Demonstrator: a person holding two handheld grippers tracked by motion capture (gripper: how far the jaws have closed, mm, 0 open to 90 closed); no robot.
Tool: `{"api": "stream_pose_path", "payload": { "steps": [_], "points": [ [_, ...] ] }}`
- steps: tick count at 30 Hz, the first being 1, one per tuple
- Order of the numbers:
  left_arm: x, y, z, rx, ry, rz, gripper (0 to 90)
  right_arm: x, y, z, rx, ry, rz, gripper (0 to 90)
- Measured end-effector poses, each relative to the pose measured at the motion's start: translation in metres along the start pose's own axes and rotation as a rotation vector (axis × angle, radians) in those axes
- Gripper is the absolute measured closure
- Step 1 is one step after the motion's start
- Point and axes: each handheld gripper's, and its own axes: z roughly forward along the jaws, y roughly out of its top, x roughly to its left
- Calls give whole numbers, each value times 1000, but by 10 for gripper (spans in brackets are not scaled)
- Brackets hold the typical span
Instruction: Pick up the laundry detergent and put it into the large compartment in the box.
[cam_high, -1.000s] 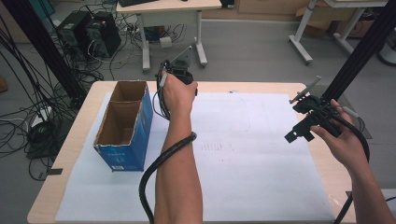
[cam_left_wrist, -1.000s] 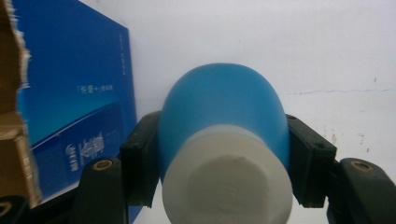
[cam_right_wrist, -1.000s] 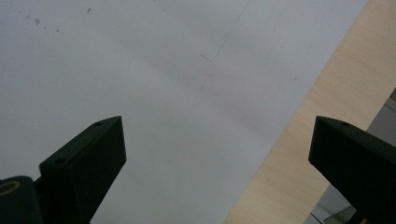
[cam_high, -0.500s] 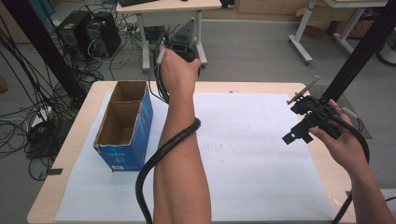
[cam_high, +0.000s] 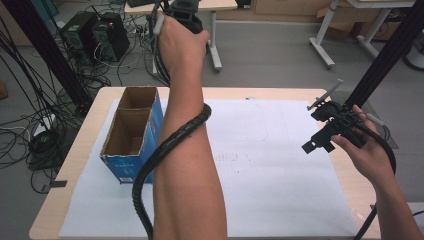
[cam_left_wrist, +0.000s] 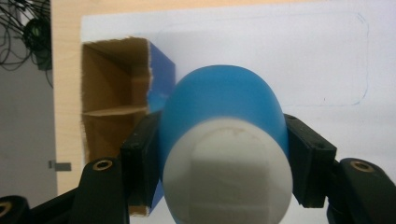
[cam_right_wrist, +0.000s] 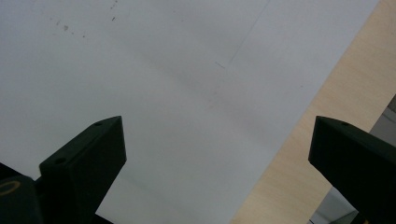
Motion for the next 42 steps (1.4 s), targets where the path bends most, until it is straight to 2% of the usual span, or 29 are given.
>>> {"api": "stream_pose_path", "payload": {
  "steps": [5, 7, 9, 13, 17, 21, 28, 29, 33, 34, 35, 42],
  "points": [
    [3, -1, -18, -8, 53, -7, 382, 1, 4, 0, -2, 0, -2, 42],
    [7, -2, -21, -11, 52, -18, 382, 2, 4, -1, -2, 0, -2, 42],
    [20, -5, -30, -25, 38, -43, 382, 3, 5, -1, -8, 2, -5, 42],
    [24, -7, -38, -28, 55, -46, 383, 4, 9, -2, -12, 2, -6, 42],
    [36, -10, -44, -35, 44, -57, 383, 8, 11, -5, -19, 1, -13, 42],
    [46, -13, -48, -40, 50, -69, 382, 11, 14, -5, -18, 0, -20, 42],
    [69, -20, -46, -37, 54, -93, 382, 13, 19, -3, -8, -1, -17, 42],
    [69, -20, -46, -37, 54, -93, 382, 13, 19, -3, -10, -3, -19, 42],
    [83, -27, -41, -41, 56, -118, 382, 16, 21, -3, -4, -7, -24, 42],
    [83, -27, -41, -41, 56, -118, 382, 17, 21, -2, -6, -7, -28, 42],
    [90, -31, -39, -44, 54, -131, 383, 18, 22, -2, -5, -6, -26, 42],
    [105, -40, -30, -36, 60, -143, 382, 22, 23, -2, -5, -4, -35, 42]
  ]
}}
